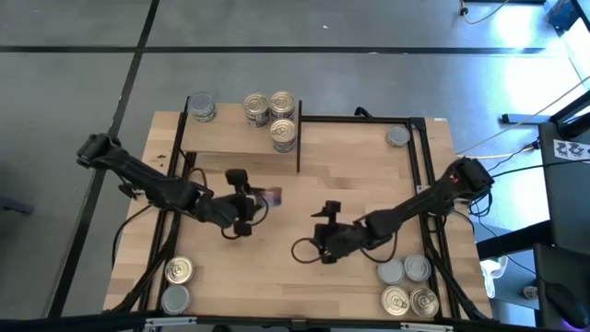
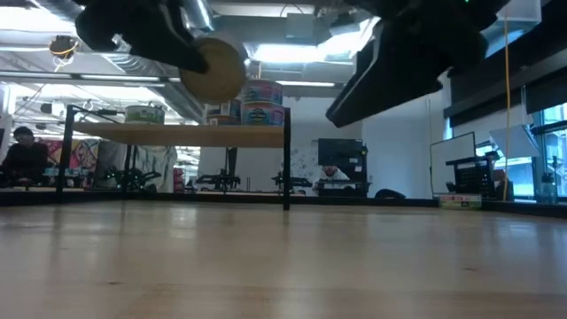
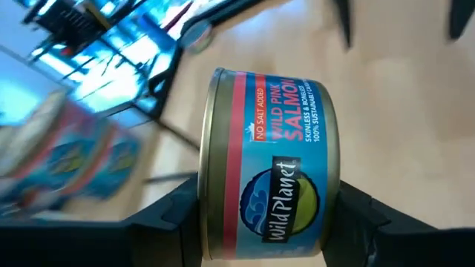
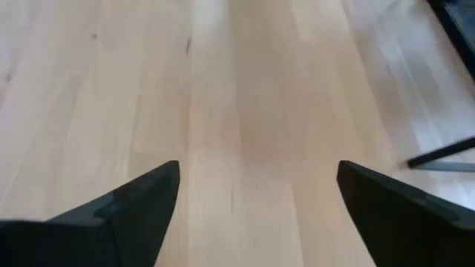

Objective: Stack canned seafood by type on shelf
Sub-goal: Put the blue tuna can on the shelf

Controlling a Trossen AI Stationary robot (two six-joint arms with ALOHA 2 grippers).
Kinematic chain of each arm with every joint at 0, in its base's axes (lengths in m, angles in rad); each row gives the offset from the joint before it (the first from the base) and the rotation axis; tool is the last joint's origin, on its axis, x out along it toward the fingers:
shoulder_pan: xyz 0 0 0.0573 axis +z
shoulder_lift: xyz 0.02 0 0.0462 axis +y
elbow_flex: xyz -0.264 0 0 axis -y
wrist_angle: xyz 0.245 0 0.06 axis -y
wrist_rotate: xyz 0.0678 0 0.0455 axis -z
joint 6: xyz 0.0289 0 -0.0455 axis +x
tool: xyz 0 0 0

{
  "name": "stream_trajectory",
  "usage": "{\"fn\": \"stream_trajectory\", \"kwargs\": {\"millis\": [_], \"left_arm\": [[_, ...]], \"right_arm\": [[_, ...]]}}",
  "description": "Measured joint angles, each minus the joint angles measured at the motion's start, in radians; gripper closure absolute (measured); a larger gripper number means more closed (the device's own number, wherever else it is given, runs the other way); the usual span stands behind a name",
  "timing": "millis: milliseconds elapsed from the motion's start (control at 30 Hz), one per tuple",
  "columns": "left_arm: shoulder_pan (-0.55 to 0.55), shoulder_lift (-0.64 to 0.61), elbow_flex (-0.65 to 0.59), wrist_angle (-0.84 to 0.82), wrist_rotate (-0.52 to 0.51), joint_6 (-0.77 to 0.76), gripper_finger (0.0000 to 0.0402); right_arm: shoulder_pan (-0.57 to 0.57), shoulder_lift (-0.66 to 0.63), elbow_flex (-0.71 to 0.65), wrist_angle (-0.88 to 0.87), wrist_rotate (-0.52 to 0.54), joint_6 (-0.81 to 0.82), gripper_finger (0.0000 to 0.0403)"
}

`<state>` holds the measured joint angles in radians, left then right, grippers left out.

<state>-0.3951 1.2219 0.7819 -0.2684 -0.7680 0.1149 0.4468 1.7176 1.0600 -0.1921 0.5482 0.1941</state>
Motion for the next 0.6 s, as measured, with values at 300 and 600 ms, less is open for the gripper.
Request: {"fn": "stream_trajectory", "kwargs": {"millis": [300,600], "left_arm": [[0.095,-0.014,0.108,-0.203,-0.292,0.189,0.0215],[0.313,0.023,0.107,-0.224,-0.28,0.263,0.0215]], "right_arm": [[0.004,0.058,-0.001,0.008,0.027,0.004,0.0072],[0.004,0.066,-0.001,0.011,0.038,0.003,0.0072]]}}
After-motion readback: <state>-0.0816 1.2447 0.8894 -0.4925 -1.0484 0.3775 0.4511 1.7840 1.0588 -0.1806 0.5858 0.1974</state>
